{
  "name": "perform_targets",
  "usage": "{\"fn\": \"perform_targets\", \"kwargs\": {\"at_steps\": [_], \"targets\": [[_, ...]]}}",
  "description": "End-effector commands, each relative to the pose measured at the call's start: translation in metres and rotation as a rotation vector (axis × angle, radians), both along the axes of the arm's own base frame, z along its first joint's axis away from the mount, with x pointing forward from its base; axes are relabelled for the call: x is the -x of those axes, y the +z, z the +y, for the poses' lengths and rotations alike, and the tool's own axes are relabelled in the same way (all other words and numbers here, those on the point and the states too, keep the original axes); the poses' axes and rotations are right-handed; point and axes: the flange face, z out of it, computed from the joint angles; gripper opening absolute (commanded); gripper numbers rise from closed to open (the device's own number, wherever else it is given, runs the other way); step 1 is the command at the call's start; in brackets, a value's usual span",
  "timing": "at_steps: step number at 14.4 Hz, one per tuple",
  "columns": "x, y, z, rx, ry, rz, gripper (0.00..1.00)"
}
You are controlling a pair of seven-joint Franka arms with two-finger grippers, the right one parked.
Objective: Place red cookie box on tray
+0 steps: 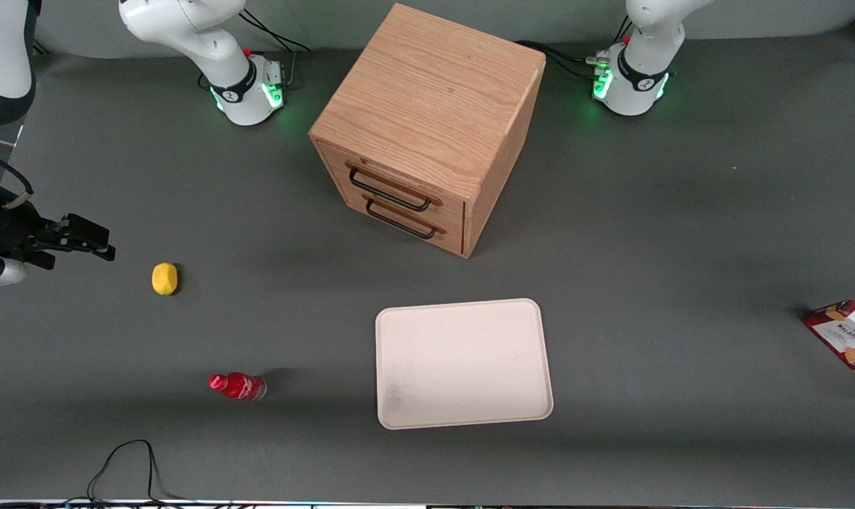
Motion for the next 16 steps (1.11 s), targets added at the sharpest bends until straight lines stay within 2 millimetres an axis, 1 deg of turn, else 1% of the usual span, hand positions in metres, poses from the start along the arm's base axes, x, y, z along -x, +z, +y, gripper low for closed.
{"fn": "perform_targets", "kwargs": {"at_steps": [1, 3, 4, 6, 7, 10, 12, 16], "targets": [[0.012, 0.006, 0.035, -0.003, -0.007, -0.015, 1.00], [0.008, -0.010, 0.042, -0.001, 0.005, -0.009, 1.00], [0.003, -0.023, 0.044, 0.002, 0.025, -0.008, 1.00], [-0.013, -0.056, 0.043, 0.006, 0.059, -0.016, 1.00], [-0.019, -0.076, 0.041, 0.009, 0.055, -0.014, 1.00], [-0.038, -0.127, 0.024, -0.005, 0.036, -0.041, 1.00], [-0.042, -0.162, 0.026, -0.004, 0.059, -0.051, 1.00], [-0.051, -0.218, 0.029, 0.002, 0.068, -0.054, 1.00]]}}
